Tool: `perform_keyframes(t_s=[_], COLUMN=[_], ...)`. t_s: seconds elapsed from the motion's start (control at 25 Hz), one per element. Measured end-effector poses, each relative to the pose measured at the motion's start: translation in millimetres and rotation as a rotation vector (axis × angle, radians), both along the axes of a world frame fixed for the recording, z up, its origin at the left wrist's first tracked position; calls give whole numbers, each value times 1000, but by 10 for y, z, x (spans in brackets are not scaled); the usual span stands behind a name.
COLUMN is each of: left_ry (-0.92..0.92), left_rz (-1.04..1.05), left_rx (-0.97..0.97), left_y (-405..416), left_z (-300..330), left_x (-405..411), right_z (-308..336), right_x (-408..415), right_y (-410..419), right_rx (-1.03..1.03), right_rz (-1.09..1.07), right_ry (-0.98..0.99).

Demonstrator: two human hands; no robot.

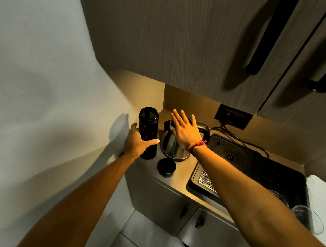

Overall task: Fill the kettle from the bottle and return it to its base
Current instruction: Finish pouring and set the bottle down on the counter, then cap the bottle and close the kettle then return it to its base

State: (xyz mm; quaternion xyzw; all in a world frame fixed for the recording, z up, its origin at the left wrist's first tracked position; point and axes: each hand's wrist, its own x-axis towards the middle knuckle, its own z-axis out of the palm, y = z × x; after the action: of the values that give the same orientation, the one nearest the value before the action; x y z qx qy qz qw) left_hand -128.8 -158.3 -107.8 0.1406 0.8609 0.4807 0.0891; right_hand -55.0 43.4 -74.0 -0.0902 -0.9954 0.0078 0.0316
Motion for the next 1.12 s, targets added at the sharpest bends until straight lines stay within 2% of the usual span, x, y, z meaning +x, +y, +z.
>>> perform_keyframes(t_s=[0.08,0.16,0.2,0.28,0.4,0.6,0.72,0.84,1.04,1.12], left_ry=[209,498,591,686,650,370,428,598,1087,1139], left_rz=[27,-84,-193,-445,-637,-629,-657,-616,-487,-390], left_rx=[-319,-637,-690,-673,-628,-747,-842,-716,-305,-277], left_y=[-151,-323,-386,-413,-186,310,408,390,239,170], left_z=[-149,-329,-403,-510,-552,-581,-574,-348,441,818], left_x=[176,348,418,543,721,872,850,765,435,240], right_z=[-120,-413,-548,-680,-639,-648,-697,-616,-180,19], right_x=[189,434,549,699,736,931,1058,1036,679,445], right_y=[-155,-342,-417,-478,-375,-143,-114,-68,58,-24], right_rx=[147,228,232,206,145,104,108,120,16,-36], right_rz=[126,354,418,360,195,92,59,84,34,22], right_ry=[143,196,177,144,168,112,154,230,475,502])
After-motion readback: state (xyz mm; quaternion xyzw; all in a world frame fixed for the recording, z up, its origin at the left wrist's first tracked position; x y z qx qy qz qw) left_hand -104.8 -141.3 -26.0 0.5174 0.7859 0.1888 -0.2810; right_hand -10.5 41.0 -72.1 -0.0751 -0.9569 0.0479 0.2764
